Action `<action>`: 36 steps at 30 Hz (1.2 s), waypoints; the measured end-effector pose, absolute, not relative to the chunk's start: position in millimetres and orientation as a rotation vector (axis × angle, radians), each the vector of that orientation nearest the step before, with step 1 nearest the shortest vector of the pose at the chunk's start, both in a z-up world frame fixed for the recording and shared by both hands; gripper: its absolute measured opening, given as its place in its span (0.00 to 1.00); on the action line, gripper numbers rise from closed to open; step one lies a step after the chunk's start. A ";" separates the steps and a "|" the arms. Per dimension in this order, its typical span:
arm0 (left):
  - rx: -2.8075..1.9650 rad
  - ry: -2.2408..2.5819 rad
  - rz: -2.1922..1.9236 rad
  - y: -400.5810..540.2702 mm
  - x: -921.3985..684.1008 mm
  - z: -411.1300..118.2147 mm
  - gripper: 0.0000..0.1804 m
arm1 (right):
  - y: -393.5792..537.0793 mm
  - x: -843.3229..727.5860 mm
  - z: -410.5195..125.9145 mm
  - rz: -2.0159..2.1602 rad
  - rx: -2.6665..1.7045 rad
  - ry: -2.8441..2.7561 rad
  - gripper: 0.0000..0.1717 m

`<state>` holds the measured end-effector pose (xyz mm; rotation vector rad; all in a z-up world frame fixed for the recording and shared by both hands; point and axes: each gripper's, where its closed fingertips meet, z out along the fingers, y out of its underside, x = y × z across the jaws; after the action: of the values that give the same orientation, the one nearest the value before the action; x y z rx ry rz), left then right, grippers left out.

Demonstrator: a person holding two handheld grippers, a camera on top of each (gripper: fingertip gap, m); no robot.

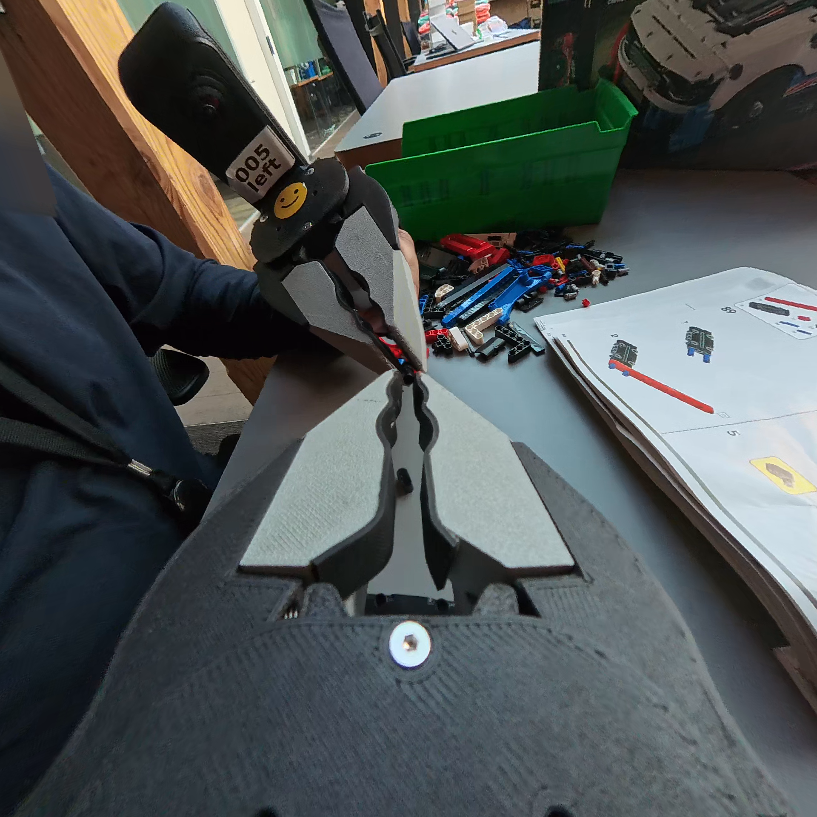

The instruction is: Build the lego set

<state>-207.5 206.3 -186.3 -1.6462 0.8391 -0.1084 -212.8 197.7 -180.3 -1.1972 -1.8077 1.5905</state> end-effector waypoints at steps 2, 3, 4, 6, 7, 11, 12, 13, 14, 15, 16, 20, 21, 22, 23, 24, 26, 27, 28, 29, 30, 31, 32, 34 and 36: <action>-1.642 0.834 -0.102 206.6 -207.3 -185.5 0.01 | 198.1 -213.4 -178.5 1.571 -1.181 -1.798 0.01; -1.641 0.831 -0.101 206.6 -207.2 -185.0 0.01 | 198.1 -213.7 -177.4 1.562 -1.174 -1.793 0.00; -1.638 0.826 -0.098 206.7 -207.7 -183.8 0.01 | 198.1 -214.2 -175.8 1.555 -1.166 -1.783 0.00; -1.633 0.816 -0.100 206.7 -208.3 -182.1 0.01 | 197.4 -215.5 -172.8 1.557 -1.163 -1.766 0.00; -1.634 0.810 -0.102 206.6 -208.8 -181.5 0.01 | 197.0 -216.2 -171.8 1.566 -1.171 -1.760 0.00; -1.643 0.794 -0.104 206.1 -210.6 -181.8 0.01 | 196.2 -219.1 -170.6 1.570 -1.195 -1.731 0.00; -1.645 0.784 -0.105 206.3 -211.6 -181.2 0.01 | 196.1 -219.9 -169.7 1.553 -1.185 -1.717 0.00; -1.647 0.776 -0.112 206.1 -212.1 -180.5 0.01 | 195.5 -220.4 -168.9 1.532 -1.170 -1.708 0.00; -1.647 0.772 -0.120 205.5 -212.4 -179.7 0.01 | 195.0 -220.5 -168.1 1.510 -1.156 -1.706 0.01; -1.642 0.770 -0.124 204.9 -212.3 -178.9 0.01 | 194.4 -220.2 -167.5 1.492 -1.144 -1.709 0.00; -1.639 0.772 -0.125 204.4 -211.7 -178.6 0.01 | 193.9 -219.8 -167.4 1.479 -1.138 -1.714 0.00; -1.631 0.783 -0.102 205.0 -209.9 -179.9 0.01 | 194.7 -218.3 -168.3 1.499 -1.151 -1.720 0.00; -1.629 0.783 -0.104 205.0 -209.1 -180.1 0.01 | 195.0 -217.7 -168.5 1.511 -1.154 -1.719 0.00; -1.630 0.781 -0.111 204.9 -208.4 -180.6 0.01 | 195.4 -217.4 -169.0 1.514 -1.156 -1.722 0.00; -1.637 0.778 -0.119 205.2 -208.2 -181.6 0.02 | 195.8 -217.1 -170.2 1.506 -1.156 -1.729 0.00; -1.645 0.777 -0.129 205.5 -208.1 -182.9 0.01 | 196.0 -217.0 -171.2 1.494 -1.155 -1.738 0.00; -1.648 0.778 -0.139 205.3 -207.9 -184.0 0.02 | 195.9 -216.6 -172.2 1.474 -1.149 -1.753 0.00; -1.650 0.781 -0.147 205.1 -207.3 -184.7 0.02 | 195.9 -216.5 -171.9 1.472 -1.147 -1.755 0.00; -1.657 0.784 -0.157 205.1 -206.4 -186.3 0.04 | 196.4 -216.5 -171.5 1.472 -1.148 -1.751 0.00; -1.668 0.788 -0.164 205.3 -205.6 -188.6 0.06 | 197.0 -216.3 -171.1 1.476 -1.151 -1.746 0.00; -1.680 0.793 -0.167 205.7 -204.9 -191.1 0.07 | 197.1 -215.8 -170.8 1.484 -1.153 -1.745 0.00; -1.688 0.800 -0.166 205.8 -204.3 -193.0 0.07 | 197.0 -215.0 -171.2 1.488 -1.154 -1.749 0.00; -1.686 0.809 -0.160 205.2 -203.3 -193.3 0.04 | 197.2 -214.1 -172.2 1.482 -1.153 -1.757 0.00; -1.664 0.832 -0.143 203.8 -201.3 -192.4 0.00 | 197.4 -212.4 -173.0 1.467 -1.147 -1.768 0.00; -1.678 0.828 -0.157 204.6 -200.2 -194.7 0.00 | 197.4 -211.3 -174.9 1.446 -1.144 -1.785 0.00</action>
<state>-200.2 204.6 -194.7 -1.6776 0.8276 -0.1570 -211.3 197.4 -174.9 -1.1438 -1.7848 1.4462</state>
